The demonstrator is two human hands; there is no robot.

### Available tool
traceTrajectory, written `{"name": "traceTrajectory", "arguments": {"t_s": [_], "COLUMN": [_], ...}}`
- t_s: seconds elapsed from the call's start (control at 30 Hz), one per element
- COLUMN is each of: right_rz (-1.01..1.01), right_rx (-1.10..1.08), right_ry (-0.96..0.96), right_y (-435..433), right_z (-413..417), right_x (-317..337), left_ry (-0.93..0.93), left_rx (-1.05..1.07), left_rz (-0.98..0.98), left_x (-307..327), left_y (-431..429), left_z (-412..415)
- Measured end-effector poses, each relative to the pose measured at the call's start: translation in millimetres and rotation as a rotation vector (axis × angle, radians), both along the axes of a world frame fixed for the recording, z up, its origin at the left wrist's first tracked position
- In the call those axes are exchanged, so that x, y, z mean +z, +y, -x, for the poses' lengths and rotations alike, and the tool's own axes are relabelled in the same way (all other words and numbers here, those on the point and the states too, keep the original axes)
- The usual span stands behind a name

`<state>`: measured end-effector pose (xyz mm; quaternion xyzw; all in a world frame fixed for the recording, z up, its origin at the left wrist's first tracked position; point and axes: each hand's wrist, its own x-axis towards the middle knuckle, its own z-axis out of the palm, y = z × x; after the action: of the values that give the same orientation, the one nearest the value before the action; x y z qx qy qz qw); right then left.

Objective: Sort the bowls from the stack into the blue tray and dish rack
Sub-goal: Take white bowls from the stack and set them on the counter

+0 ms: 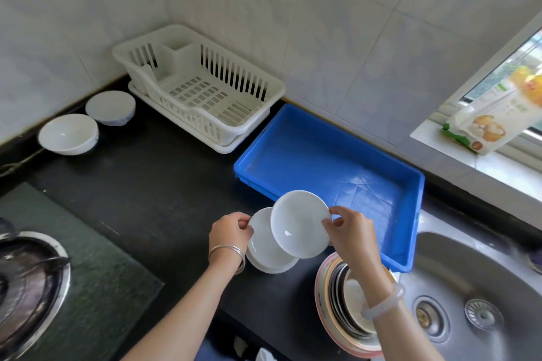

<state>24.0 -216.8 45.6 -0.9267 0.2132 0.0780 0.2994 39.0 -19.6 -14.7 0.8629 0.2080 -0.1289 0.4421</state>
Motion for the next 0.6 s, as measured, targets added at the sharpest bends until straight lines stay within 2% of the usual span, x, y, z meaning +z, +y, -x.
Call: {"name": "traceTrajectory", "arguments": {"t_s": [0.17,0.3,0.6], "right_rz": [-0.026,-0.145,-0.313], "right_rx": [0.013,0.053,0.209], "right_ry": [-0.072,-0.130,-0.053], "right_y": [9,28,114], "right_z": [-13,-31,-98], "right_x": [26,37,9], "left_ry": [-0.026,-0.098,-0.145], "left_rx": [0.124,0.253,0.578], "left_rz": [0.170,0.261,0.335], "left_x": [18,29,16], "left_y": [29,67,160], "left_z": [-11,-21,-32]}}
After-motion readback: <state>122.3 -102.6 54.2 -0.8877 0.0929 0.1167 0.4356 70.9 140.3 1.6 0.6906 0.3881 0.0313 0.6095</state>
